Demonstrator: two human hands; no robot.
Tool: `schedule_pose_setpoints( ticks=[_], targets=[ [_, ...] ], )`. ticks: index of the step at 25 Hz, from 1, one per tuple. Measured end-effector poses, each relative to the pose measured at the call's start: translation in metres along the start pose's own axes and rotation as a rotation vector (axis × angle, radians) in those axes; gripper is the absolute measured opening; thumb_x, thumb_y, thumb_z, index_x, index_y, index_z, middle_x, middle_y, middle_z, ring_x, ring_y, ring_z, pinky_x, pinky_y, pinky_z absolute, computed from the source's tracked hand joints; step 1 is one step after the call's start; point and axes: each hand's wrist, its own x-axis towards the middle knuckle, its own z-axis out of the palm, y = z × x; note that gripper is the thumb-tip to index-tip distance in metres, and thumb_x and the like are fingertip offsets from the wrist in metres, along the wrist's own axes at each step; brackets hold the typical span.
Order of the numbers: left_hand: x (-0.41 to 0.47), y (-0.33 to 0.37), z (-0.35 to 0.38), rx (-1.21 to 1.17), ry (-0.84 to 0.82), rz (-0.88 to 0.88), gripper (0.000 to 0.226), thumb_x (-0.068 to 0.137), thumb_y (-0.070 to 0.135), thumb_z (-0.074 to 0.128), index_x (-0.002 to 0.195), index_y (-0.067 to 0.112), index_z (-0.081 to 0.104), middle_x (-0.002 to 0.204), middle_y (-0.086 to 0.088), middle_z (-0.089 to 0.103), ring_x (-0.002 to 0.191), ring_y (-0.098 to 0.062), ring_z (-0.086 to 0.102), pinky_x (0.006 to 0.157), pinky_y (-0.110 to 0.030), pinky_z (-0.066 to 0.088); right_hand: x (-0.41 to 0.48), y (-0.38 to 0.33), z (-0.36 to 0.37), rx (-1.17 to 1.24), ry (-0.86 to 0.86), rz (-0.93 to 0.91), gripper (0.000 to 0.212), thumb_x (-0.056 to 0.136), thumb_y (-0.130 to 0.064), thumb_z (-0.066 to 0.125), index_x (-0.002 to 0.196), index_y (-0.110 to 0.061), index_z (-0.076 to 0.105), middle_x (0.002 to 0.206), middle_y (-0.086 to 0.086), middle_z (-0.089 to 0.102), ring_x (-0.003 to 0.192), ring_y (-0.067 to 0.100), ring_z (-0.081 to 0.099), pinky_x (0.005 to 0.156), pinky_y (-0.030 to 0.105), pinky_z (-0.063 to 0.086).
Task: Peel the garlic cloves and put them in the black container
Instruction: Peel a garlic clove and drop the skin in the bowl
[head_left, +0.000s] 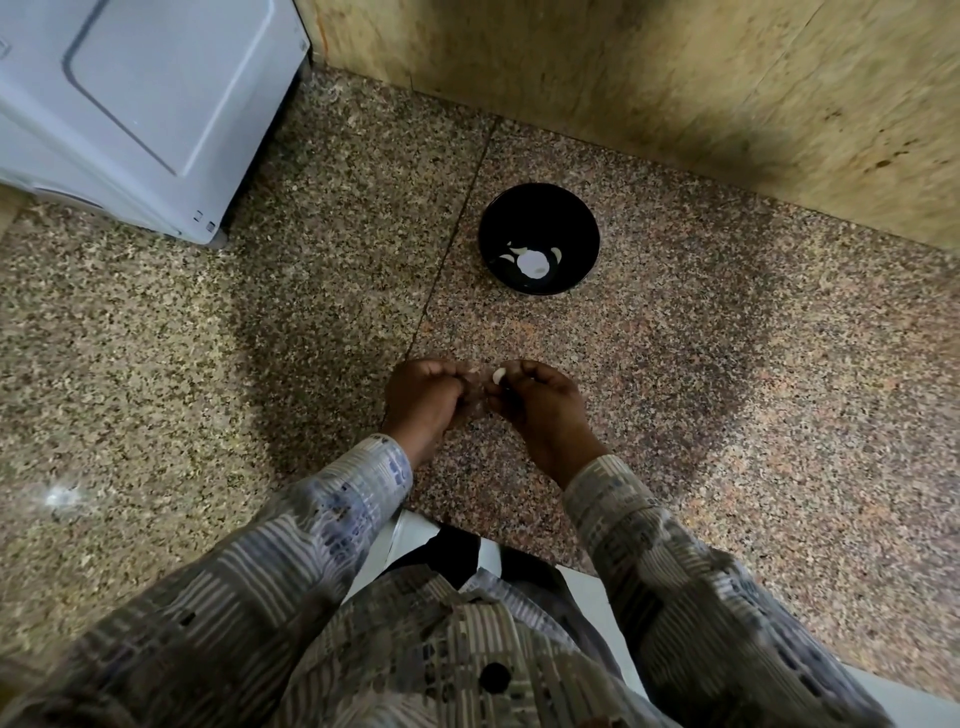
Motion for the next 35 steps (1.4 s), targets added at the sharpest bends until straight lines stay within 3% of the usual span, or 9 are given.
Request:
schedule_pose_setpoints(
  ticks=[3,8,13,16,18,22,26,28,35],
  targets=[
    [0.006,-0.011,-0.016,0.554,0.085,0.265,0.010,0.086,0.015,0.074,0.091,0.018,0.082,0.090,0.005,0.079,0.072,-0.007,0.070,0.062,-0.016,0.050,0.006,-0.002,-0.006,-0.052,-0.028,0.021,0.013,0.104,-0.005,0.056,0.109,0.003,0.066,0.111,0.026,0.070,0.084,0.025,0.073,0.080,0.037,0.064],
    [0.009,-0.012,-0.027,0.711,0.144,0.409,0.008,0.084,0.023,0.079,0.090,0.018,0.081,0.090,0.000,0.079,0.082,-0.018,0.074,0.076,-0.023,0.052,0.005,-0.006,-0.014,-0.242,-0.059,-0.031,0.014,0.099,0.005,0.059,0.112,0.007,0.065,0.101,0.017,0.070,0.088,0.025,0.069,0.084,0.033,0.062],
    [-0.009,-0.010,-0.014,0.764,0.040,0.669,0.030,0.087,0.015,0.075,0.117,0.019,0.076,0.107,-0.006,0.077,0.096,-0.023,0.072,0.088,-0.032,0.056,0.009,-0.005,-0.027,-1.186,0.000,-0.393,0.012,0.095,-0.017,0.072,0.106,-0.022,0.075,0.091,-0.003,0.076,0.077,0.013,0.072,0.068,0.030,0.060],
    [-0.009,-0.010,0.009,0.864,-0.126,0.746,0.039,0.086,0.008,0.071,0.125,0.015,0.073,0.114,-0.007,0.074,0.103,-0.025,0.069,0.092,-0.038,0.057,0.013,-0.004,-0.029,-1.483,-0.077,-0.577,0.012,0.097,-0.019,0.069,0.092,-0.029,0.072,0.081,-0.007,0.072,0.069,0.010,0.067,0.066,0.032,0.058],
    [-0.007,-0.008,0.020,0.948,-0.183,0.735,0.029,0.088,0.010,0.067,0.116,0.015,0.075,0.106,-0.006,0.073,0.099,-0.024,0.069,0.088,-0.038,0.057,0.014,-0.008,-0.028,-1.582,-0.104,-0.569,0.014,0.097,-0.018,0.068,0.092,-0.029,0.075,0.079,-0.010,0.069,0.064,0.003,0.060,0.066,0.027,0.056],
    [-0.003,-0.002,0.016,0.915,-0.114,0.631,0.015,0.089,0.017,0.073,0.102,0.014,0.080,0.098,-0.006,0.078,0.090,-0.022,0.073,0.085,-0.034,0.059,0.012,-0.014,-0.030,-1.489,-0.058,-0.462,0.019,0.099,-0.012,0.064,0.091,-0.020,0.079,0.081,-0.007,0.071,0.062,0.002,0.059,0.061,0.022,0.051],
    [0.006,-0.003,-0.012,1.020,-0.015,0.589,0.013,0.087,0.021,0.072,0.094,0.014,0.081,0.091,-0.005,0.079,0.084,-0.022,0.074,0.078,-0.032,0.058,0.008,-0.012,-0.031,-1.386,-0.019,-0.460,0.023,0.097,-0.008,0.066,0.110,-0.021,0.080,0.107,0.001,0.078,0.085,0.014,0.073,0.084,0.035,0.062],
    [0.011,-0.004,-0.024,1.095,0.014,0.567,0.013,0.088,0.021,0.071,0.094,0.016,0.081,0.089,-0.004,0.078,0.082,-0.022,0.074,0.074,-0.032,0.056,0.007,-0.011,-0.030,-1.349,-0.007,-0.455,0.023,0.097,-0.008,0.066,0.111,-0.020,0.080,0.110,0.003,0.078,0.089,0.017,0.074,0.086,0.038,0.062],
    [0.016,-0.001,-0.039,1.026,0.100,0.520,0.011,0.086,0.014,0.072,0.091,0.014,0.082,0.088,-0.008,0.079,0.082,-0.027,0.074,0.074,-0.034,0.056,0.008,-0.010,-0.026,-1.236,0.037,-0.415,0.012,0.096,-0.017,0.070,0.098,-0.024,0.080,0.086,-0.002,0.077,0.070,0.015,0.071,0.072,0.040,0.063]
  ],
)
